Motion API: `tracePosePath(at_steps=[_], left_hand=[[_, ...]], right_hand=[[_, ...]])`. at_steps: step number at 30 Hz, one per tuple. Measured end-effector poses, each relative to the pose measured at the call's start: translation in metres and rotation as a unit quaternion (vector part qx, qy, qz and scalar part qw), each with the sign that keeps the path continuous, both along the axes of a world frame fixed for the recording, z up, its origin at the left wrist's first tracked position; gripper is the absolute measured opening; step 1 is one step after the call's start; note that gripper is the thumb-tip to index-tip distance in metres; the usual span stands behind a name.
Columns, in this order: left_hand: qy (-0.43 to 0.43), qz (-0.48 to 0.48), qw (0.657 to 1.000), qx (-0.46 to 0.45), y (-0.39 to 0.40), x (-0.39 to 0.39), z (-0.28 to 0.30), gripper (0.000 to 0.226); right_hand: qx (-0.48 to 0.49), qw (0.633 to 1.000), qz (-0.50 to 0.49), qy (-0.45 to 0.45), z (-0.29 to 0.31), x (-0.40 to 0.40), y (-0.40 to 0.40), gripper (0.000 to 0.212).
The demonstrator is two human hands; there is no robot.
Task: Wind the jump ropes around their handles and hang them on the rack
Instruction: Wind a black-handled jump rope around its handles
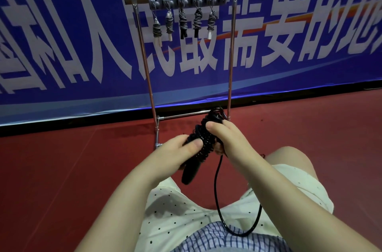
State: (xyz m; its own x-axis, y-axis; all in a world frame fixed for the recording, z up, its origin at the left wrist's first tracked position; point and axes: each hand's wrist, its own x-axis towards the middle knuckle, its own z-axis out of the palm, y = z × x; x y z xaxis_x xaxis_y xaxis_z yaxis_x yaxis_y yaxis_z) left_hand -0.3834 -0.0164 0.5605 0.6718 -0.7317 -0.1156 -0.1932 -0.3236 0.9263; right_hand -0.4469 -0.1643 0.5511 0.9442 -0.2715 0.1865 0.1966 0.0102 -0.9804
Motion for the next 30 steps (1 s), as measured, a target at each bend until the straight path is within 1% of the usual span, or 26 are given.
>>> tracePosePath(at_steps=[2,5,8,10,11,13,15,19,22,25,28,30], left_hand=[[0.092,0.009,0.994,-0.061,0.002,-0.004,0.003,0.044],[0.213,-0.019,0.971,-0.103,0.004,-0.006,0.003,0.060],[0.318,-0.121,0.932,-0.123,0.005,-0.007,-0.002,0.069],[0.348,-0.190,0.908,-0.135,0.005,-0.007,-0.003,0.072],[0.353,-0.207,0.902,-0.136,0.004,-0.007,-0.002,0.076],[0.358,-0.203,0.901,-0.138,0.003,-0.007,0.001,0.080],[0.353,-0.159,0.913,-0.127,0.001,-0.007,0.006,0.080],[0.317,-0.103,0.938,-0.100,0.000,-0.005,0.011,0.076],[0.289,-0.071,0.951,-0.085,-0.001,-0.006,0.007,0.075],[0.241,-0.041,0.967,-0.070,-0.002,-0.007,0.004,0.080],[0.175,-0.011,0.984,-0.041,-0.004,-0.009,0.004,0.068],[0.142,0.010,0.989,-0.030,-0.006,-0.010,0.003,0.062]], right_hand=[[0.018,0.999,0.021,-0.029,-0.001,0.001,-0.002,0.026],[0.032,0.996,0.052,-0.065,-0.002,0.002,-0.003,0.036],[0.033,0.992,0.080,-0.095,0.002,0.000,-0.002,0.047],[0.050,0.988,0.106,-0.104,0.007,-0.001,0.000,0.049],[0.052,0.987,0.111,-0.104,0.011,-0.001,0.001,0.049],[0.047,0.989,0.098,-0.096,0.015,0.001,0.001,0.045],[0.034,0.993,0.084,-0.070,0.017,0.005,-0.003,0.040],[-0.053,0.994,0.097,-0.004,0.020,0.003,-0.012,0.035],[-0.093,0.991,0.087,0.040,0.019,0.000,-0.018,0.037],[-0.130,0.986,0.075,0.074,0.018,0.000,-0.019,0.040],[-0.143,0.982,0.059,0.111,0.020,-0.002,-0.019,0.037],[-0.158,0.977,0.055,0.130,0.021,-0.003,-0.020,0.038]])
